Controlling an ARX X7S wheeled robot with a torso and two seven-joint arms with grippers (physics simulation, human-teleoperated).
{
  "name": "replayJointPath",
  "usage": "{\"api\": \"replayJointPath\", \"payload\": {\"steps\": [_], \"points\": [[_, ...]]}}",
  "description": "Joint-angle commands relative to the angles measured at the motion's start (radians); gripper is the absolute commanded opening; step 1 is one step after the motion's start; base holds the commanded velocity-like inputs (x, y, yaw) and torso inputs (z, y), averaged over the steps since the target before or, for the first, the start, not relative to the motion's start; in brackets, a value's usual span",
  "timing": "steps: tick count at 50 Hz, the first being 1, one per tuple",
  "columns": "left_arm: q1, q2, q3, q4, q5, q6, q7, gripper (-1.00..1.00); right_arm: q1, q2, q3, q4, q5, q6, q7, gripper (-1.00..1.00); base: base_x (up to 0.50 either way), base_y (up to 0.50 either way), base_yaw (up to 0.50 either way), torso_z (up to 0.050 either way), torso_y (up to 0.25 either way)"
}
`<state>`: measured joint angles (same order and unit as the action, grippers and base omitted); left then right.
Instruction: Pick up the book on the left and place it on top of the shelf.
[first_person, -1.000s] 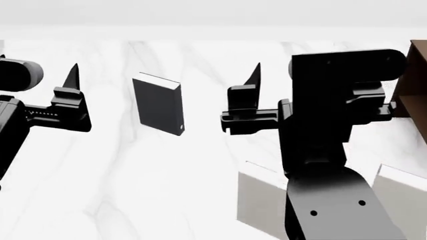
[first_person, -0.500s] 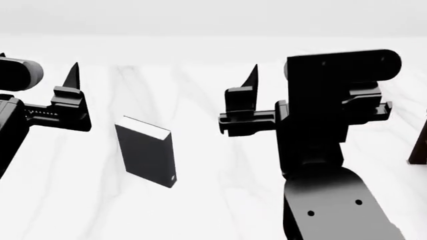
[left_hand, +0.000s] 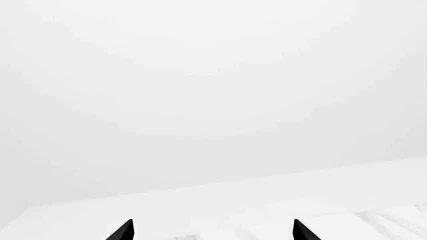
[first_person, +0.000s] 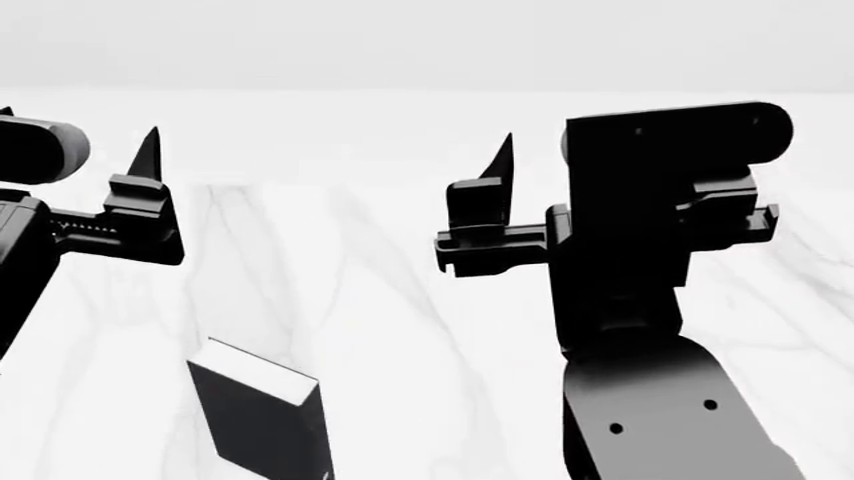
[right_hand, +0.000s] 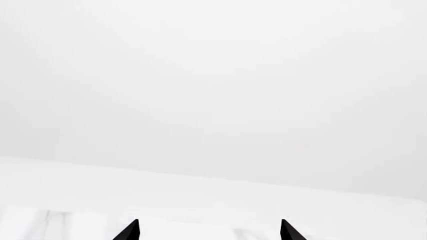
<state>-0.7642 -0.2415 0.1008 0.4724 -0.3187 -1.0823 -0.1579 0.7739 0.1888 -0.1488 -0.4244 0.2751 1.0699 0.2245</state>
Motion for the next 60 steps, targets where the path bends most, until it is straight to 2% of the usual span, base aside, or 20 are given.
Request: {"api": "replayJointPath", "payload": {"steps": [1, 16, 24, 25, 28, 44, 51, 60], "points": [[0.002, -0.005, 0.004, -0.004, -0.005, 0.003, -0.002, 1.00, -0.001, 0.007, -0.018, 0.017, -0.007, -0.020, 0.007, 1.00, 0.00, 0.00, 0.00, 0.000, 0.000], [0.001, -0.008, 0.002, -0.003, -0.015, 0.004, -0.004, 1.00, 0.000, 0.024, -0.051, 0.010, -0.009, -0.008, 0.008, 1.00, 0.15, 0.00, 0.00, 0.000, 0.001], [-0.001, -0.009, 0.003, -0.002, -0.019, 0.001, -0.005, 1.00, 0.047, 0.024, -0.078, 0.057, 0.001, 0.072, 0.003, 1.00, 0.00, 0.00, 0.00, 0.000, 0.000], [-0.001, -0.010, 0.003, -0.002, -0.020, 0.001, -0.005, 1.00, 0.054, 0.043, -0.096, 0.060, 0.055, 0.082, -0.081, 1.00, 0.00, 0.00, 0.00, 0.000, 0.000], [-0.002, -0.011, 0.002, -0.002, -0.023, 0.000, -0.005, 1.00, 0.071, 0.048, -0.127, 0.101, 0.015, 0.038, -0.059, 1.00, 0.00, 0.00, 0.00, 0.000, 0.000], [-0.004, -0.017, 0.003, -0.002, -0.030, -0.004, -0.010, 1.00, 0.214, 0.093, -0.234, 0.374, 0.112, 0.042, -0.326, 1.00, 0.00, 0.00, 0.00, 0.000, 0.000], [-0.005, -0.018, 0.003, -0.008, -0.034, -0.002, -0.010, 1.00, 0.226, 0.145, -0.367, 0.392, 0.112, -0.019, -0.464, 1.00, 0.00, 0.00, 0.00, 0.000, 0.000], [-0.003, -0.021, 0.007, -0.013, -0.035, 0.005, -0.012, 1.00, 0.241, 0.138, -0.428, 0.459, 0.101, -0.068, -0.520, 1.00, 0.00, 0.00, 0.00, 0.000, 0.000]]}}
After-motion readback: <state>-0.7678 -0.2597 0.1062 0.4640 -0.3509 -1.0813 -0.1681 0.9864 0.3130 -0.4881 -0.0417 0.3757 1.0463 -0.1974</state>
